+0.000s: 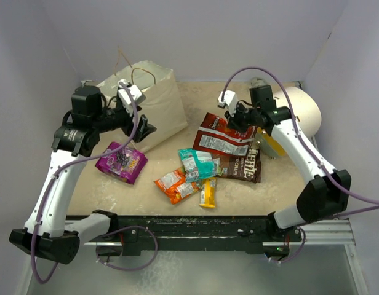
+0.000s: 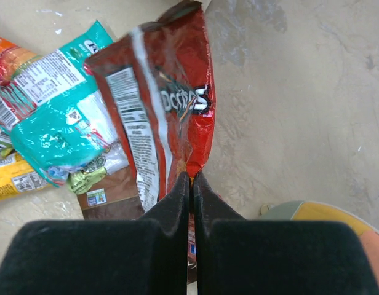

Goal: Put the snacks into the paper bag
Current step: Pick up the snack from the center of the board, then place the snack in the paper bag.

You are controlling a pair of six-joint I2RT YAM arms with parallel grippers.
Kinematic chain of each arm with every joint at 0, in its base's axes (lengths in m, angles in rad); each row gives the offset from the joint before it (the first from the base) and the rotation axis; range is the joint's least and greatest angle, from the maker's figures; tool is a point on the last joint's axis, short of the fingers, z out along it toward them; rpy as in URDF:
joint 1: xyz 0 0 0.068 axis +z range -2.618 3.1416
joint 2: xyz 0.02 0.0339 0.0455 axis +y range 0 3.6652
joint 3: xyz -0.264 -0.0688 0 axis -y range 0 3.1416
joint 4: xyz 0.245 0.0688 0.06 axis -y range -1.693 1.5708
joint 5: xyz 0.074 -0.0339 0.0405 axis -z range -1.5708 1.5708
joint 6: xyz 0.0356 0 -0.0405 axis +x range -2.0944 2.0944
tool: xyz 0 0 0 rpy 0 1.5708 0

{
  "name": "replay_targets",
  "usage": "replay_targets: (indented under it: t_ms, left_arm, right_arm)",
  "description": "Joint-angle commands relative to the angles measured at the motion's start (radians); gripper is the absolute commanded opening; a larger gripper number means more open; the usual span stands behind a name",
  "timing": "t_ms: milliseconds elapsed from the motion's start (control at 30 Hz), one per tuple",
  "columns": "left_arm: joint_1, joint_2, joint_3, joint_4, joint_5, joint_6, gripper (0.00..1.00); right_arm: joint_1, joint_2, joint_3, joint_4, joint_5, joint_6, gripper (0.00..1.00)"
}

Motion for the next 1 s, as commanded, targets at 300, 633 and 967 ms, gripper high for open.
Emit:
replay_targets:
  t_ms: [300,633,967]
  left_arm:
    - [-0.172,0.092,-0.09,0.268,0.154,-0.086,0.89]
    - [-0.175,0.113,-0.082,0.353,0.178,-0.14,0.91]
    - [-0.213,0.173,-0.099,0.435,0.21,-0.283,0.79]
  right_arm:
    - [0.0,-0.241,-0.035,0.226,-0.175,0.185,0.0]
    - [0.001,-0.331,-0.052,0.381,-0.24,0.326,0.0]
    - [0.0,-0.346,-0.084,0.453,-0.296,0.421,0.0]
